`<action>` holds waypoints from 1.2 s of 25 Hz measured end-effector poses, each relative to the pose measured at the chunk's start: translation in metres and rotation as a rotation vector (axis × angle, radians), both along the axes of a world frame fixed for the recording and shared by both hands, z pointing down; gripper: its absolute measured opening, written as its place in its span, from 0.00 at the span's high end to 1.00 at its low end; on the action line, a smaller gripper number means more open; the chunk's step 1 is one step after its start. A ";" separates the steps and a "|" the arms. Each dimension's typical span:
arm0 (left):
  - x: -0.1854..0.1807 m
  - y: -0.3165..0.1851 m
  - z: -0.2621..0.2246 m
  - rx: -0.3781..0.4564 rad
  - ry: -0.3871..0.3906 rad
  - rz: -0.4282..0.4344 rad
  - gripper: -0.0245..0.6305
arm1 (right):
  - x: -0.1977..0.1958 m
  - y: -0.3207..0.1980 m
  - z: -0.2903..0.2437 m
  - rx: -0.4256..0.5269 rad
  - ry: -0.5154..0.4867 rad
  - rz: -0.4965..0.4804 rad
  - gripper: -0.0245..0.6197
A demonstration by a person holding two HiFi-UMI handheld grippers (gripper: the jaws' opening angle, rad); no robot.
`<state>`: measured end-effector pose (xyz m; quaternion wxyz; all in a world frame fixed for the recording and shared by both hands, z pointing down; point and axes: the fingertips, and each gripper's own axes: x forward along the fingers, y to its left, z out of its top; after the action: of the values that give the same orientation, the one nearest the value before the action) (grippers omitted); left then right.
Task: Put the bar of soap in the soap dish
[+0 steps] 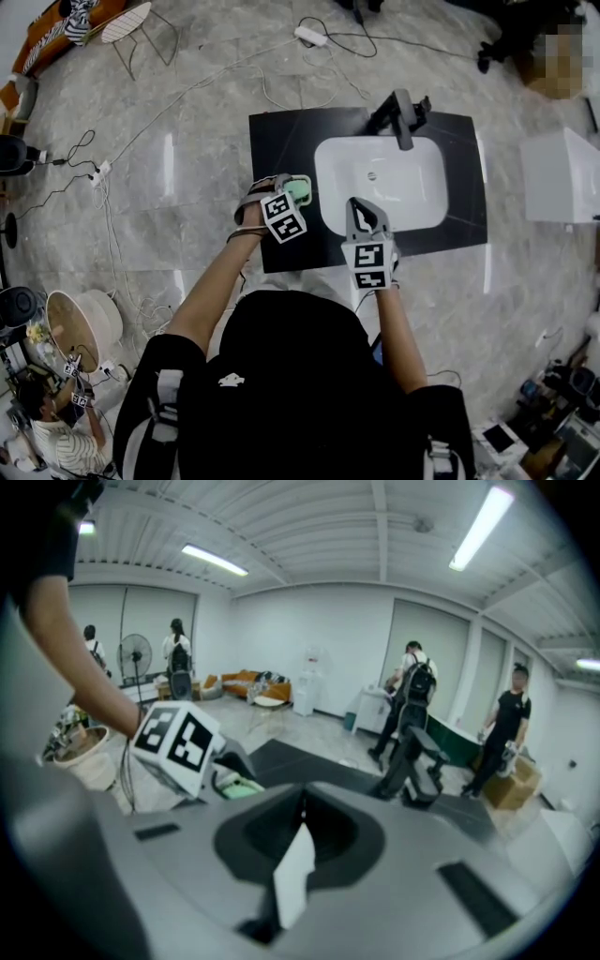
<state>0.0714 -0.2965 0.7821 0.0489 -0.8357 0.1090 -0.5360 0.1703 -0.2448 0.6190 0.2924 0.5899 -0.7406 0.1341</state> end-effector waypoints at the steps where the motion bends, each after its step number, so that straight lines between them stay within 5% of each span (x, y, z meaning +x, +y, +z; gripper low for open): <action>1: -0.002 0.001 -0.001 -0.009 0.001 -0.004 0.53 | 0.000 -0.002 -0.002 0.005 0.001 -0.002 0.91; 13: -0.022 -0.010 -0.032 -0.014 0.077 -0.123 0.53 | -0.003 -0.022 -0.027 0.072 0.006 -0.040 0.91; 18: -0.027 -0.019 -0.061 -0.009 0.174 -0.217 0.54 | -0.006 -0.030 -0.039 0.102 -0.004 -0.053 0.91; 24: -0.033 -0.031 -0.114 -0.011 0.334 -0.320 0.68 | -0.013 -0.041 -0.065 0.160 -0.011 -0.101 0.91; 30: -0.044 -0.046 -0.183 0.086 0.482 -0.389 0.78 | -0.020 -0.060 -0.109 0.250 -0.031 -0.117 0.91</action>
<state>0.0277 -0.3427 0.5988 -0.0464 -0.8994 0.2979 -0.3166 0.1503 -0.3043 0.5097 0.2126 0.5754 -0.7891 0.0327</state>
